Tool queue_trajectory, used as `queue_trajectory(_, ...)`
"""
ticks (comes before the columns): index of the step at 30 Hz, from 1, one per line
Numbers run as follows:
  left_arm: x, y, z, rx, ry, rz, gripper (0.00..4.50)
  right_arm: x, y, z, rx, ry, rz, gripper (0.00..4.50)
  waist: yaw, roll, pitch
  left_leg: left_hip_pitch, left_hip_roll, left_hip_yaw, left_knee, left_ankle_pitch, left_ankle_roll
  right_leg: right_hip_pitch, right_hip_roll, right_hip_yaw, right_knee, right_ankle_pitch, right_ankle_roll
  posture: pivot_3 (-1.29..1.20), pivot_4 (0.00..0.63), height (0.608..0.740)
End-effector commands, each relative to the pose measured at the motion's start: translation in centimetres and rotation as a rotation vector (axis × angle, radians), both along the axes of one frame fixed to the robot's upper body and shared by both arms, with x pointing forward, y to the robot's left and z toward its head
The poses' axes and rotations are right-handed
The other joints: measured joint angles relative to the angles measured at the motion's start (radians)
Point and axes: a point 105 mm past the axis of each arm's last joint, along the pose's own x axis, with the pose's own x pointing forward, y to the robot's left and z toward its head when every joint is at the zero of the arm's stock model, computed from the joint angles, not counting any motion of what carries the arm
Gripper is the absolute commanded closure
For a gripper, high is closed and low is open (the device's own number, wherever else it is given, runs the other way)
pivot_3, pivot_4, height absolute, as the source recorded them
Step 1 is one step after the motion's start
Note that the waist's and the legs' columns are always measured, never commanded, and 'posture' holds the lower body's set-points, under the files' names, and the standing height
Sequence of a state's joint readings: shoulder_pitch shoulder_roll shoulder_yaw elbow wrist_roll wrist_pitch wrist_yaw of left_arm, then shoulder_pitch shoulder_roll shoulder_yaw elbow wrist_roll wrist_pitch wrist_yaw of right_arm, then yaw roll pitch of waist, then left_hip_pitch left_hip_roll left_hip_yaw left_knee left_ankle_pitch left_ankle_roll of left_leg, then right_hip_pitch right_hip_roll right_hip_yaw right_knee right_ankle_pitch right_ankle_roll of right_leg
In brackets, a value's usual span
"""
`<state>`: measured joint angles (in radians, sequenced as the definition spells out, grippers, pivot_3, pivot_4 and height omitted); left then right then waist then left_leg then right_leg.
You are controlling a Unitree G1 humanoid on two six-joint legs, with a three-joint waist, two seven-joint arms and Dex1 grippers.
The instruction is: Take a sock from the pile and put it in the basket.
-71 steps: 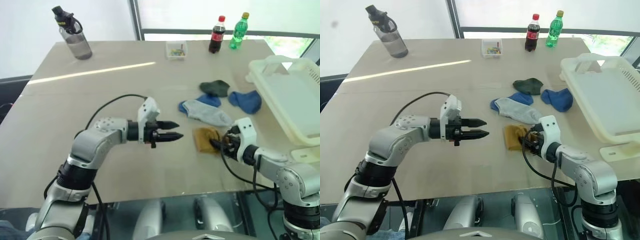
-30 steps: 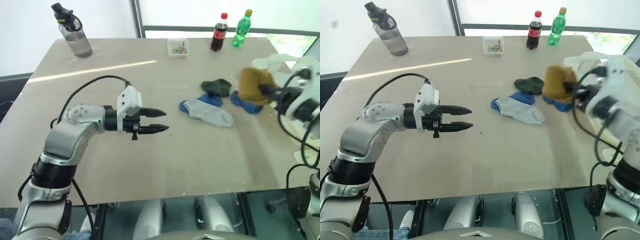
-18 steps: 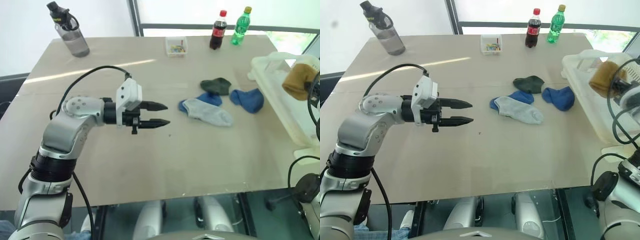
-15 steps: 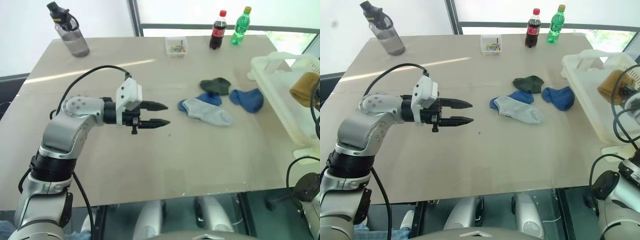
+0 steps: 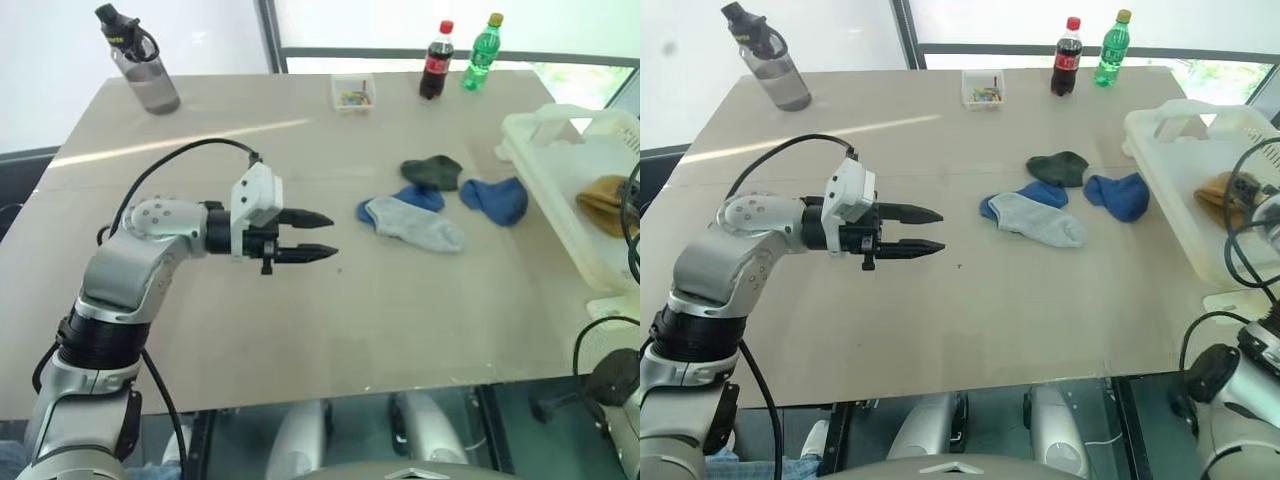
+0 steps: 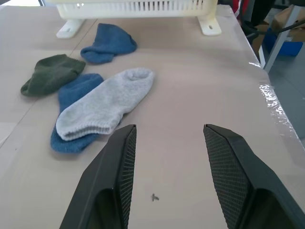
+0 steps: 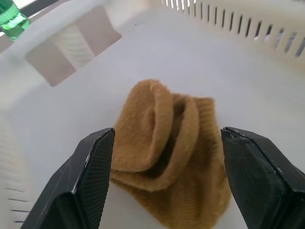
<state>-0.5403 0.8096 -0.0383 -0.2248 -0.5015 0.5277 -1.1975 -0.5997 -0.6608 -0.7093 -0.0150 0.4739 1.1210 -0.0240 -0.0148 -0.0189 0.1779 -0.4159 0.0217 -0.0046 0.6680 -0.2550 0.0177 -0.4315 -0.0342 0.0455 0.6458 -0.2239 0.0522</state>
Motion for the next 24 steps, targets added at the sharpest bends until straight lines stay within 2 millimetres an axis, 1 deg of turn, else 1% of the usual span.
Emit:
queue_trajectory(1,0.1,1.3,1.5,-0.007,-0.060,0.051,2.11,-0.2,3.5,5.0,-0.207,-0.203,0.237,0.88,-0.004,0.000,0.000,0.000,0.000,0.000,0.000,0.000,0.000,0.000,0.000,0.000,0.000,0.000,0.000,0.00,0.150,0.740)
queue_trajectory(2,-0.1,1.9,1.5,-0.007,-0.051,0.077,2.11,-0.5,5.7,4.6,-0.259,-0.193,0.369,0.88,-0.005,0.000,0.000,0.001,0.000,0.001,0.000,0.000,0.000,0.000,0.000,0.001,0.000,0.000,0.000,0.00,0.150,0.740)
queue_trajectory(3,-0.2,2.3,1.5,-0.008,-0.045,0.095,2.11,-0.9,7.2,4.1,-0.290,-0.181,0.460,0.88,-0.006,0.000,0.000,0.001,0.000,0.001,0.000,0.000,0.000,0.000,0.000,0.001,0.000,0.000,0.000,0.00,0.150,0.740)
queue_trajectory(4,-0.3,2.5,1.5,-0.007,-0.040,0.105,2.11,-1.2,8.0,3.7,-0.307,-0.171,0.513,0.88,-0.009,0.000,0.000,0.001,0.001,0.001,0.000,0.000,0.000,0.000,0.001,0.001,0.000,0.000,0.000,0.00,0.150,0.740)
queue_trajectory(5,-0.5,2.9,1.4,-0.005,-0.038,0.122,2.11,-2.0,10.0,3.0,-0.308,-0.163,0.641,0.88,-0.009,0.000,0.000,0.001,0.002,-0.001,0.000,0.000,0.000,0.000,0.002,0.000,0.000,0.000,0.000,0.00,0.150,0.740)
queue_trajectory(7,-1.0,3.9,1.1,-0.006,-0.028,0.175,2.11,-4.2,13.9,1.7,-0.295,-0.149,0.892,0.88,-0.008,0.000,0.000,0.000,0.002,-0.001,0.000,0.000,0.000,0.000,0.002,0.000,0.001,0.000,0.000,0.00,0.150,0.740)
queue_trajectory(8,-1.4,4.2,1.0,-0.006,-0.024,0.194,2.11,-5.2,15.2,1.1,-0.280,-0.144,0.981,0.88,-0.008,0.000,0.000,0.000,0.002,-0.001,0.000,0.000,0.000,0.000,0.001,-0.001,0.001,0.000,0.000,0.00,0.150,0.740)
queue_trajectory(9,-1.8,4.6,0.9,-0.010,-0.016,0.214,2.11,-6.0,16.0,0.6,-0.267,-0.141,1.038,0.88,-0.008,0.000,0.000,0.001,0.003,-0.002,0.000,0.000,0.000,0.001,0.001,-0.001,0.001,0.000,0.000,0.00,0.150,0.740)
queue_trajectory(11,-2.6,5.2,0.5,-0.015,0.000,0.254,2.11,-7.4,17.0,-0.2,-0.265,-0.152,1.126,0.88,-0.004,0.000,0.000,0.001,0.002,-0.002,0.001,0.000,0.000,0.000,0.000,-0.001,0.001,0.000,0.000,0.00,0.150,0.740)
queue_trajectory(12,-3.1,5.6,0.3,-0.018,0.013,0.279,2.11,-8.1,17.2,-0.7,-0.255,-0.141,1.166,0.88,-0.002,-0.001,0.000,0.001,0.003,-0.002,0.002,0.000,0.000,0.001,0.000,-0.001,0.001,0.000,0.000,0.00,0.150,0.740)
queue_trajectory(16,-4.9,6.9,0.1,-0.056,0.064,0.366,2.11,-10.2,16.5,-2.6,-0.253,-0.041,1.273,0.88,0.005,-0.001,0.000,0.002,0.003,-0.002,0.003,0.000,0.000,0.004,-0.002,-0.002,0.001,0.000,0.000,0.00,0.150,0.740)
queue_trajectory(19,-6.3,7.8,-0.4,-0.060,0.084,0.422,2.11,-11.0,15.7,-3.2,-0.286,-0.005,1.313,0.88,0.004,-0.001,0.000,0.004,0.002,-0.002,0.004,0.000,0.000,0.006,-0.001,-0.002,0.001,0.000,0.001,0.00,0.150,0.740)
queue_trajectory(21,-7.0,8.2,-0.5,-0.066,0.089,0.453,2.11,-11.3,15.3,-3.3,-0.303,0.012,1.337,0.88,0.001,-0.001,0.000,0.009,0.002,-0.001,0.004,0.000,0.000,0.010,-0.001,-0.002,0.001,-0.002,0.001,0.00,0.150,0.740)
queue_trajectory(23,-7.4,8.5,-0.5,-0.073,0.096,0.475,2.11,-11.4,15.0,-3.3,-0.311,0.024,1.354,0.88,0.002,-0.001,0.000,0.018,0.002,0.000,0.002,0.000,0.000,0.017,0.000,-0.001,0.001,-0.005,0.000,0.00,0.150,0.740)
queue_trajectory(24,-7.5,8.7,-0.7,-0.066,0.096,0.486,2.11,-11.3,14.9,-3.3,-0.312,0.029,1.361,0.88,0.002,-0.001,0.000,0.018,0.003,0.000,0.002,0.000,0.000,0.018,0.000,-0.001,0.001,-0.005,0.000,0.00,0.150,0.740)
